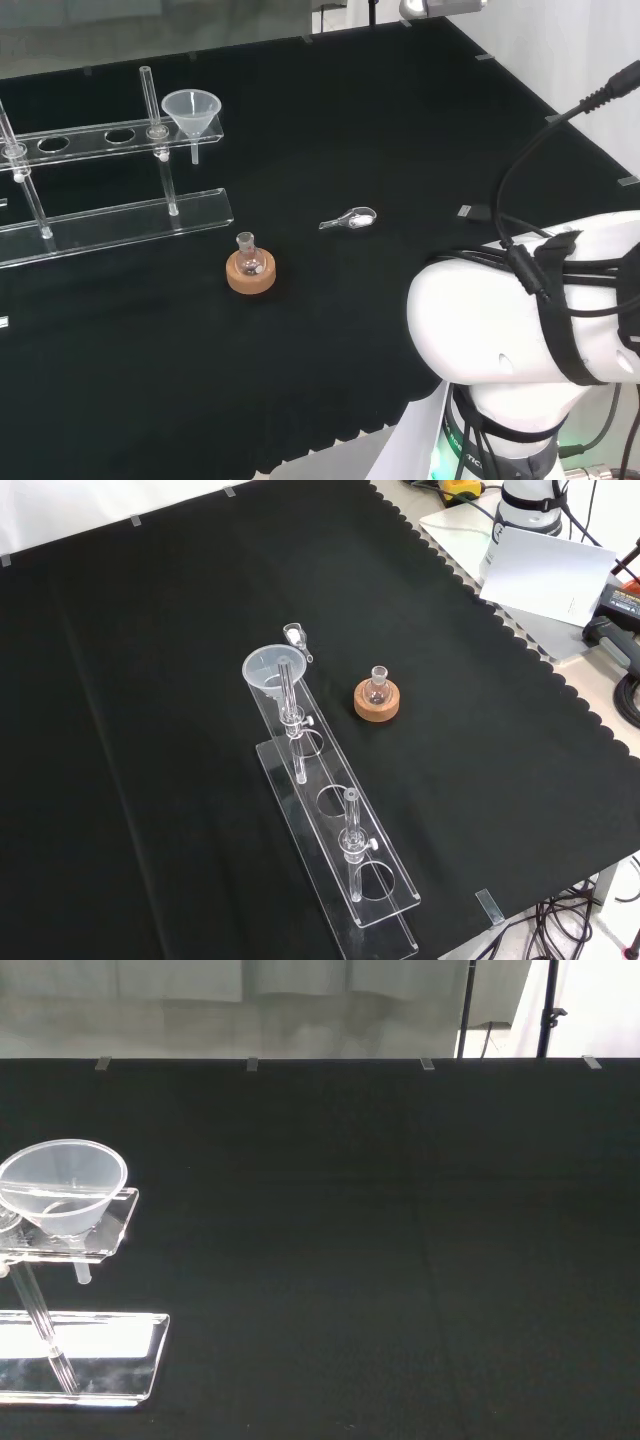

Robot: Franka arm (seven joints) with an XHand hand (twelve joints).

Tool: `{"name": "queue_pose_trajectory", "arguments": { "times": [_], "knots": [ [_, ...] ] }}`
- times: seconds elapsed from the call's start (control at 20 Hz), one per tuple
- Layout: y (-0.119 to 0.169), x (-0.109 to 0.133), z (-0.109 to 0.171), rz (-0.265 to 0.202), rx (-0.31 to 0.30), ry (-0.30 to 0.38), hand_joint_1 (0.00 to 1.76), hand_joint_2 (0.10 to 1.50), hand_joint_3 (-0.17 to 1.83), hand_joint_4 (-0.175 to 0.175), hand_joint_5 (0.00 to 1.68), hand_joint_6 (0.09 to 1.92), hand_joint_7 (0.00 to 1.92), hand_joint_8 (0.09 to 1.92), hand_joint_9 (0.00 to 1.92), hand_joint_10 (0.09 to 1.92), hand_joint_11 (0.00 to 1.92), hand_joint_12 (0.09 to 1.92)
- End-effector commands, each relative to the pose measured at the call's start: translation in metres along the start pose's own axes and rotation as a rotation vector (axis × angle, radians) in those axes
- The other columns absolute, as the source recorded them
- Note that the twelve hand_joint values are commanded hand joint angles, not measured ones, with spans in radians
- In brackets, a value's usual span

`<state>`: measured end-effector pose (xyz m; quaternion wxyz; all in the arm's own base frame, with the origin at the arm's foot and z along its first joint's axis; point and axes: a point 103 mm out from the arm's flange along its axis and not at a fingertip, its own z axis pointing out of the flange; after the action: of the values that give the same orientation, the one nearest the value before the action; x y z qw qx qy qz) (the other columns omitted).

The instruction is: Pick up the funnel from the transparent funnel stand.

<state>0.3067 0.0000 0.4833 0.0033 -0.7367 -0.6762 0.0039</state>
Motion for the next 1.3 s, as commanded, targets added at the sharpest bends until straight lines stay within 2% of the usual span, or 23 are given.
{"name": "queue_pose_trajectory", "arguments": {
  "times": [0.05,0.2,0.5,0.8,1.3],
  "knots": [
    [0.002,-0.001,0.001,-0.016,0.007,-0.018,0.21,0.46,0.32,0.067,0.00,0.09,0.00,0.09,0.00,0.09,0.00,0.80],
    [0.007,-0.001,0.005,-0.055,0.055,-0.026,0.25,0.55,0.15,0.067,0.00,0.09,0.00,0.09,0.00,0.09,0.00,0.80],
    [0.025,0.002,0.017,-0.129,0.122,-0.020,0.33,0.58,0.06,0.062,0.00,0.09,0.00,0.09,0.00,0.09,0.00,0.89],
    [0.048,0.010,0.024,-0.166,0.137,0.003,0.36,0.59,0.04,0.057,0.00,0.09,0.00,0.09,0.00,0.09,0.00,0.95],
    [0.076,0.048,0.045,-0.215,0.161,0.035,0.36,0.60,0.03,0.053,0.00,0.09,0.00,0.09,0.00,0.09,0.00,0.99]
  ]
}}
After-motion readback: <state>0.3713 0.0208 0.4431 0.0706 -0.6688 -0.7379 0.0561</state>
